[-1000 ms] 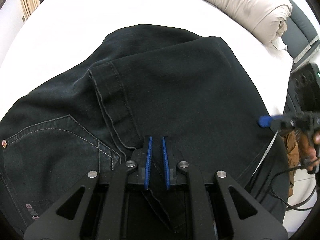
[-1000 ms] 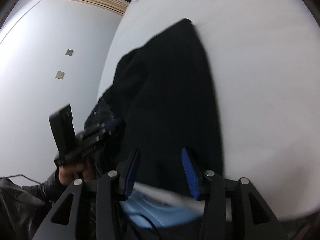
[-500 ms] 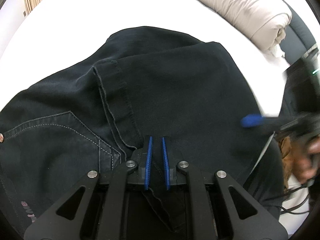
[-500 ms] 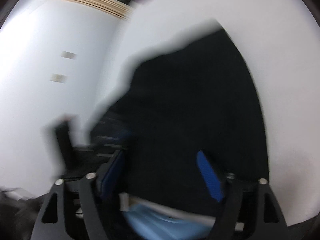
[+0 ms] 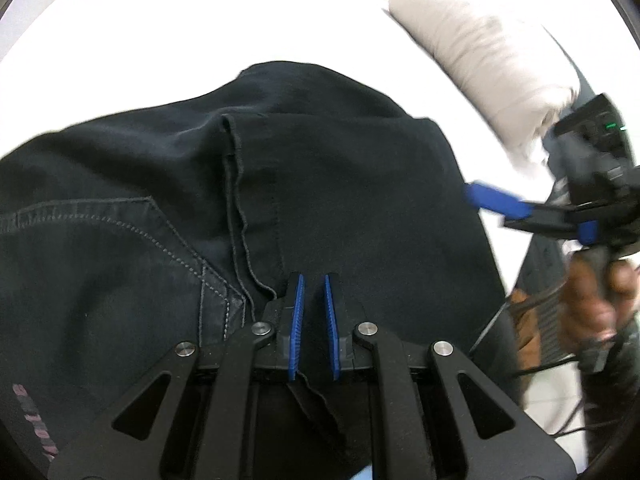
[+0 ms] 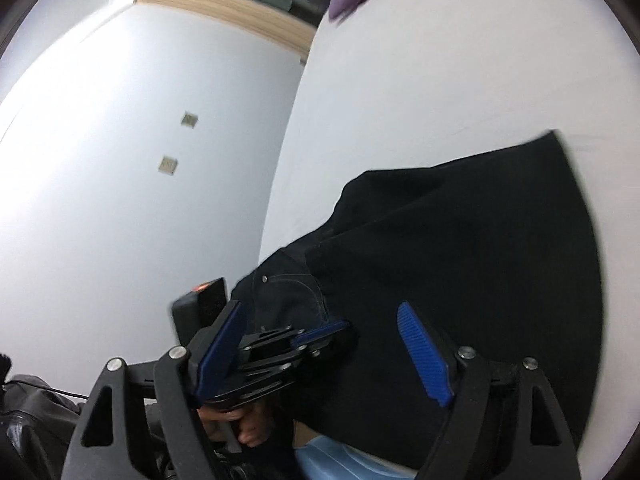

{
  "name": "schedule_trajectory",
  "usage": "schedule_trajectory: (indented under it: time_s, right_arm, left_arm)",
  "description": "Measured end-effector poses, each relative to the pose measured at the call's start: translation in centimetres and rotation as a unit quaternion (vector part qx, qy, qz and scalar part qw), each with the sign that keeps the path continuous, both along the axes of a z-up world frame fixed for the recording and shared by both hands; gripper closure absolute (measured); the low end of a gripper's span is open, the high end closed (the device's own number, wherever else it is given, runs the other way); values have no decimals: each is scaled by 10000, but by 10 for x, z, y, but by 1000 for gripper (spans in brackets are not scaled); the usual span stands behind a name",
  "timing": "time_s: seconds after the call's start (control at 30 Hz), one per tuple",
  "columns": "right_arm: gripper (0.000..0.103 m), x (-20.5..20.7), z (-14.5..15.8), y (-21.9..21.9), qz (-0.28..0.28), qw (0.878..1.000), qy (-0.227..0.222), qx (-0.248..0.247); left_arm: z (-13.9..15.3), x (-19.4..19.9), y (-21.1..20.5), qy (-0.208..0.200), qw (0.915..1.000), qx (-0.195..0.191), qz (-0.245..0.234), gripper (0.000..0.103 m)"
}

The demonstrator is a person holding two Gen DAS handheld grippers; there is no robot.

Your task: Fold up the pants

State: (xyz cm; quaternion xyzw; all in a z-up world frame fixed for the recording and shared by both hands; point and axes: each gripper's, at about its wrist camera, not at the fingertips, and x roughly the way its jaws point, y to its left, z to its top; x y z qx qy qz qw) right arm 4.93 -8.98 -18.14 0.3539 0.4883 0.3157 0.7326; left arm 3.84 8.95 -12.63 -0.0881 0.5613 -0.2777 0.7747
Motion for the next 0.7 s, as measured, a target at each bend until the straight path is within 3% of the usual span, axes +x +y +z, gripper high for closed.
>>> schedule_trajectory:
  time_s: [0.1, 0.17, 0.23, 0.33, 0.37, 0.4, 0.43, 0.5, 0.57, 0.7]
  right_arm:
    - [16, 18, -39, 25, 249, 9934, 797, -787]
    - [12, 13, -44, 35, 426, 9918, 482, -1108]
    - [0, 7, -36, 44, 641, 9905, 200, -1202]
    - [0, 1, -33, 53, 697, 9877, -176, -1390]
    - [0, -1, -31, 51, 602, 9887, -193, -1358]
    - [1, -4, -29, 46, 319, 9921, -102, -1208]
    - [5, -9, -27, 40, 65, 9957, 23, -919]
    - [10, -21, -22, 35, -201, 9997, 27, -114]
    - [10, -29, -13, 39, -455, 9986, -274, 54]
    - [13, -26, -12, 51, -709, 9969, -64, 345]
  left_arm:
    - [7, 3, 22, 205, 9988, -336, 290, 93]
    - [17, -2, 40, 146, 9966, -643, 492, 92]
    - [28, -14, 63, -106, 9938, -874, 678, 92]
    - [34, -43, 107, -534, 9862, -1084, 1135, 78]
    - [35, -51, 121, -584, 9837, -1072, 1320, 62]
    - [36, -58, 135, -513, 9822, -986, 1512, 38]
    - [40, -67, 152, -456, 9785, -1003, 1741, 33]
    - [54, -79, 180, -712, 9706, -1174, 1979, 29]
    - [64, -87, 201, -967, 9650, -1072, 2191, 29]
    - [70, -107, 239, -907, 9478, -1323, 2755, 29]
